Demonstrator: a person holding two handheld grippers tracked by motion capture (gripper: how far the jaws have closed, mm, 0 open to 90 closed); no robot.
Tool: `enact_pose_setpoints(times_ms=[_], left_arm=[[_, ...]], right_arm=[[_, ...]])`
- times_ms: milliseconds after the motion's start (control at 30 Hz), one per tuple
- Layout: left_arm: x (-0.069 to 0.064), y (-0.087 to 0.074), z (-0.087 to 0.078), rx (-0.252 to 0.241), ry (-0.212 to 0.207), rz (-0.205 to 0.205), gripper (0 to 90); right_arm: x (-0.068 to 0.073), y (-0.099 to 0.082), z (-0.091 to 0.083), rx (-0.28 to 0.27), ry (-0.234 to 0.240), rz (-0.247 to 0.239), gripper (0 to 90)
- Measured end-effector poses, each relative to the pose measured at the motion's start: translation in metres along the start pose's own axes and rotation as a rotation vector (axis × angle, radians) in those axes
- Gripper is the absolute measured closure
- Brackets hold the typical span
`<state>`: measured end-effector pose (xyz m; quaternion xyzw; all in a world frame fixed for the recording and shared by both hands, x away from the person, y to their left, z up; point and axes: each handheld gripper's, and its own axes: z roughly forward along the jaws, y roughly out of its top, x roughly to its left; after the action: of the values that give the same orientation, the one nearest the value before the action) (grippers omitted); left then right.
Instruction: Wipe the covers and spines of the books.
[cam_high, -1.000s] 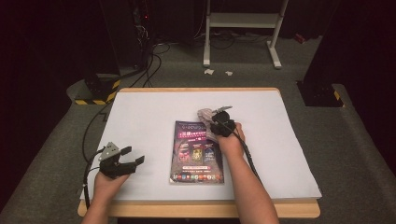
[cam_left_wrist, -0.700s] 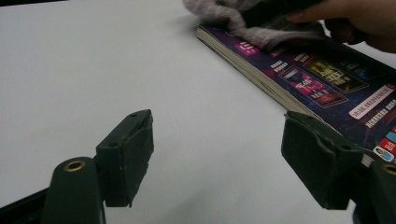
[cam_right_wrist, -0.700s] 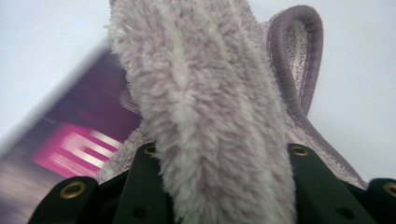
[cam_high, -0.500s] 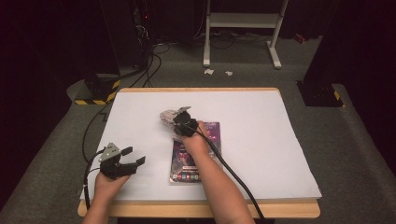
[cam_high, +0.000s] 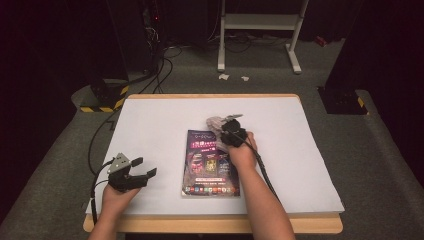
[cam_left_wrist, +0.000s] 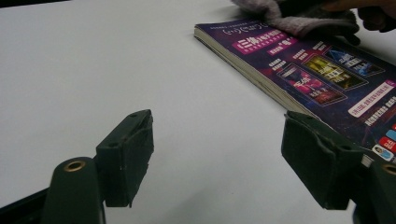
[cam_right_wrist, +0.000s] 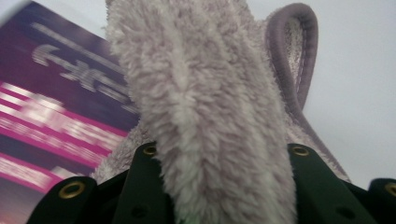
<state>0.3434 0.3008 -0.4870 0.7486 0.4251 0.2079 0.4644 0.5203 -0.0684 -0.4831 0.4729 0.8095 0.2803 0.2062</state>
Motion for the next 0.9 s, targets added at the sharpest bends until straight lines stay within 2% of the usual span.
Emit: enact_pose_setpoints(times_ms=[67, 133, 267, 367, 500, 700, 800, 900], left_arm=[[0.000, 0.000, 0.000, 0.003, 0.000, -0.003, 25.6], [0.001, 0.000, 0.001, 0.002, 0.001, -0.003, 25.6], [0.000, 0.000, 0.001, 0.001, 0.000, 0.000, 25.6], [0.001, 0.000, 0.001, -0.003, 0.002, -0.002, 25.6], [0.001, 0.000, 0.000, -0.001, 0.001, 0.000, 25.6], [0.001, 0.000, 0.000, -0.004, -0.001, 0.001, 25.6], [0.001, 0.000, 0.001, -0.002, -0.003, 0.000, 25.6], [0.001, 0.000, 0.000, -0.002, -0.002, 0.003, 25.6]], right_arm=[[-0.012, -0.006, -0.004, -0.002, -0.005, 0.026, 66.1], [-0.016, -0.008, -0.005, -0.001, -0.006, 0.037, 66.1], [-0.006, -0.004, -0.003, 0.005, -0.043, 0.006, 66.6], [0.002, 0.002, 0.001, 0.001, -0.033, -0.003, 66.6], [0.025, 0.013, 0.011, -0.008, -0.004, -0.037, 66.6], [0.078, 0.037, 0.027, -0.023, 0.078, -0.109, 66.5], [0.100, 0.045, 0.031, -0.028, 0.130, -0.110, 66.4], [0.114, 0.047, 0.033, -0.033, 0.127, -0.150, 66.3]])
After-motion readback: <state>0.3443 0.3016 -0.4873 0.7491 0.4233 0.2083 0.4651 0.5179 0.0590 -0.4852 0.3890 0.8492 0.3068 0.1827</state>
